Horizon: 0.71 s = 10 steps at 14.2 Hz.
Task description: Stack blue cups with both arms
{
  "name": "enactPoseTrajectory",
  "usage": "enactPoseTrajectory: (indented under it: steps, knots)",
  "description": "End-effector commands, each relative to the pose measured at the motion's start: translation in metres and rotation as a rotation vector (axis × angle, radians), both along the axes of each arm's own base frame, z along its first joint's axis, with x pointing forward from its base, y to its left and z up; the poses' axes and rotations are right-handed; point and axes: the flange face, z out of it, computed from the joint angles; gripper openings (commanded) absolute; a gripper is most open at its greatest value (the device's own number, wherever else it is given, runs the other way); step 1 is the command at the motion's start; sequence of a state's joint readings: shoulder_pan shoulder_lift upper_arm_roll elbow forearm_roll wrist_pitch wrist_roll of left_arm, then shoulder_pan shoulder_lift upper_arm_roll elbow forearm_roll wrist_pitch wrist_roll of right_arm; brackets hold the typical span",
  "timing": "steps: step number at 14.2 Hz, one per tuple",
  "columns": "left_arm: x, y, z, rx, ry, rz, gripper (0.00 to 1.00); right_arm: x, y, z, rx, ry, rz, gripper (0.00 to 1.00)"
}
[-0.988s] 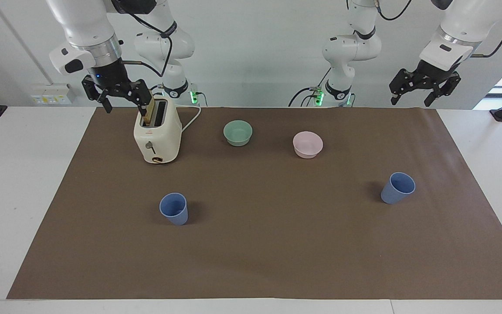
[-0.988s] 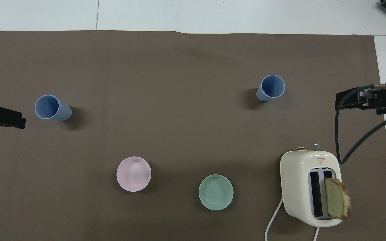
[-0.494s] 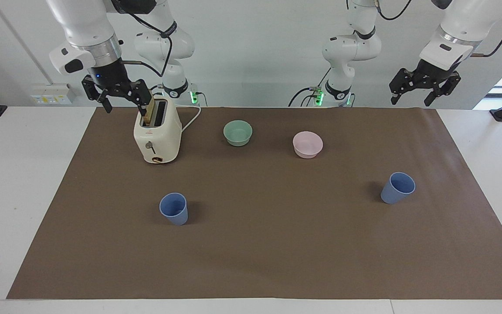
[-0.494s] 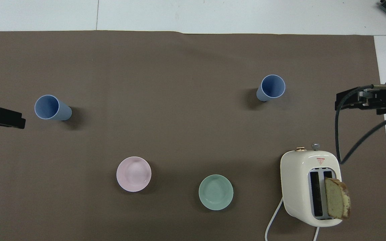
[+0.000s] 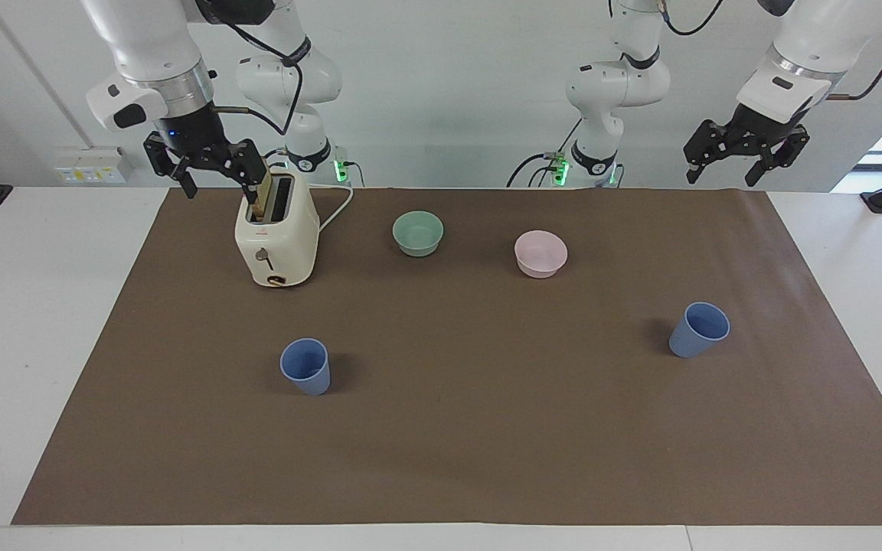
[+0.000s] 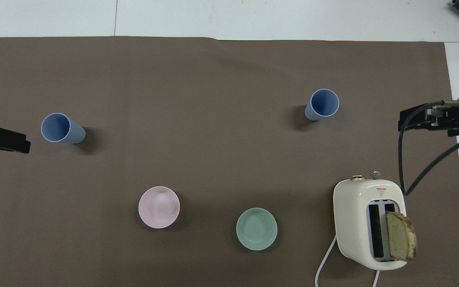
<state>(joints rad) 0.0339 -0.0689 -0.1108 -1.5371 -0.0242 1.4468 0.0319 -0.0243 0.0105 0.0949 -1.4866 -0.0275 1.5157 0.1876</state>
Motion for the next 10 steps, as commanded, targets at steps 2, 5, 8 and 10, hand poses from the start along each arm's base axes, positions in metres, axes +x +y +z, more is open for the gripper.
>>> enactPoseTrajectory:
  steps: [2,5,8,10]
  knots:
    - [-0.006,0.008,0.001,-0.008,-0.009,0.016,1.00,0.002,-0.004,0.002,-0.002,0.004,-0.008,1.00]
    - [-0.004,0.010,-0.004,-0.009,-0.007,0.018,1.00,0.002,-0.004,0.002,-0.002,0.004,-0.008,1.00]
    - [0.002,0.012,-0.015,-0.010,-0.021,0.021,1.00,0.002,-0.004,0.002,-0.002,0.004,-0.008,1.00]
    - [0.006,0.017,-0.027,-0.010,-0.020,0.030,1.00,0.002,-0.004,0.002,-0.002,0.003,-0.011,1.00]
